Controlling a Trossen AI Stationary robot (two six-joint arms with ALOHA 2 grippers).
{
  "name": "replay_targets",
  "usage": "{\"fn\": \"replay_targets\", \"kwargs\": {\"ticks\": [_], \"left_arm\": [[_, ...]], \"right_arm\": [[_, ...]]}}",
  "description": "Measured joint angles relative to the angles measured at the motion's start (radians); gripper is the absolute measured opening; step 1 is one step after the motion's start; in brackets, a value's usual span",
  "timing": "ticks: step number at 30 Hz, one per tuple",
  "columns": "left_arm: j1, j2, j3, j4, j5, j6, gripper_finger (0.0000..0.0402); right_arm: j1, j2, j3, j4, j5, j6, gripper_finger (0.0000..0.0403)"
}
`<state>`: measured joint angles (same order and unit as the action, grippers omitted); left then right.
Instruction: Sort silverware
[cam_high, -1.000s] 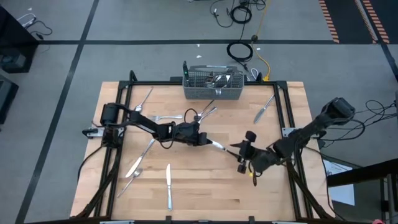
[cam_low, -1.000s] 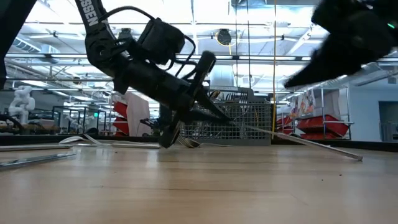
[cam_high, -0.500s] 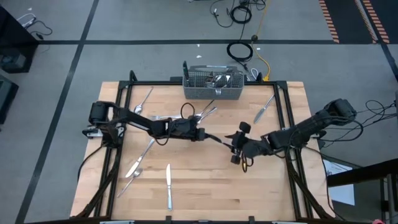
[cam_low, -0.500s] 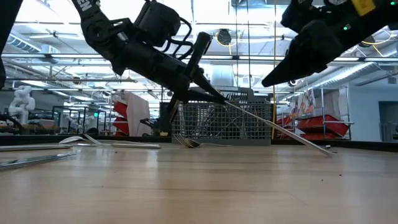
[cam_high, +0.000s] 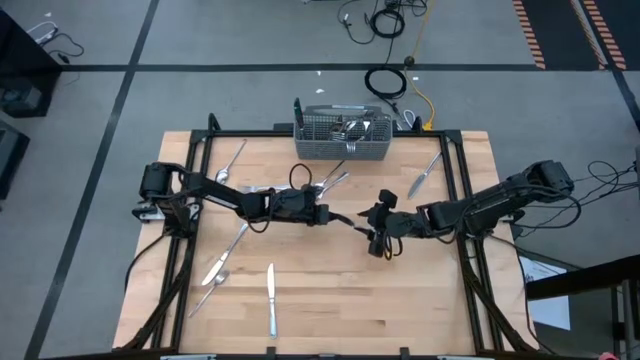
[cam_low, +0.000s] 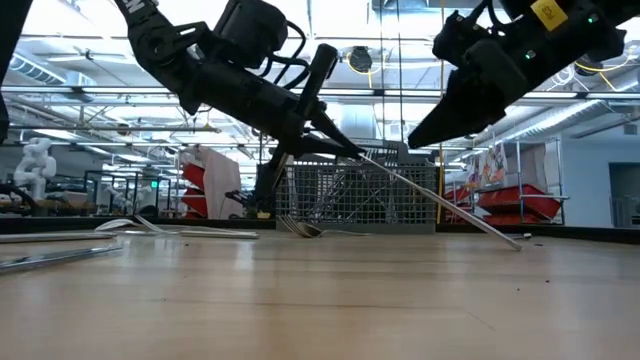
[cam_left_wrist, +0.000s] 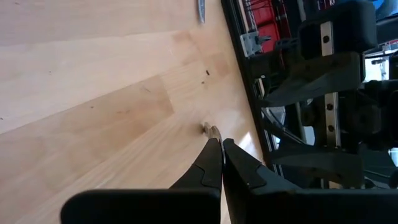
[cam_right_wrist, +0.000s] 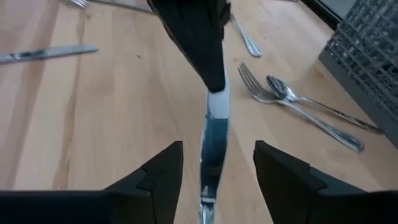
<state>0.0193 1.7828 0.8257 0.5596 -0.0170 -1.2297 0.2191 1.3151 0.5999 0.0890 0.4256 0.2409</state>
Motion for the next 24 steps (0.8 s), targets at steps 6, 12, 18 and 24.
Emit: {"fn": "replay_targets", "kwargs": {"ticks": [6,12,18,24], "left_arm": [[0.0,0.0,0.0,0.004,0.0,-0.002,0.0003],[0.009,0.0,0.001,0.007,-0.001,0.006,0.0003],[0.014,0.0,0.001,0.008,-0.002,0.013,0.0003],[0.013,0.0,0.001,0.007,-0.002,0.016,0.0003]], "right_arm": [[-0.03,0.0,0.002,0.02,-0.017,-0.007,0.0192],[-0.064,0.04,0.003,0.026,-0.08,-0.017,0.0192],[-0.075,0.149,0.056,0.029,-0.087,-0.035,0.0193],[-0.078,0.207,0.078,0.019,-0.052,-0.027,0.0193]]}}
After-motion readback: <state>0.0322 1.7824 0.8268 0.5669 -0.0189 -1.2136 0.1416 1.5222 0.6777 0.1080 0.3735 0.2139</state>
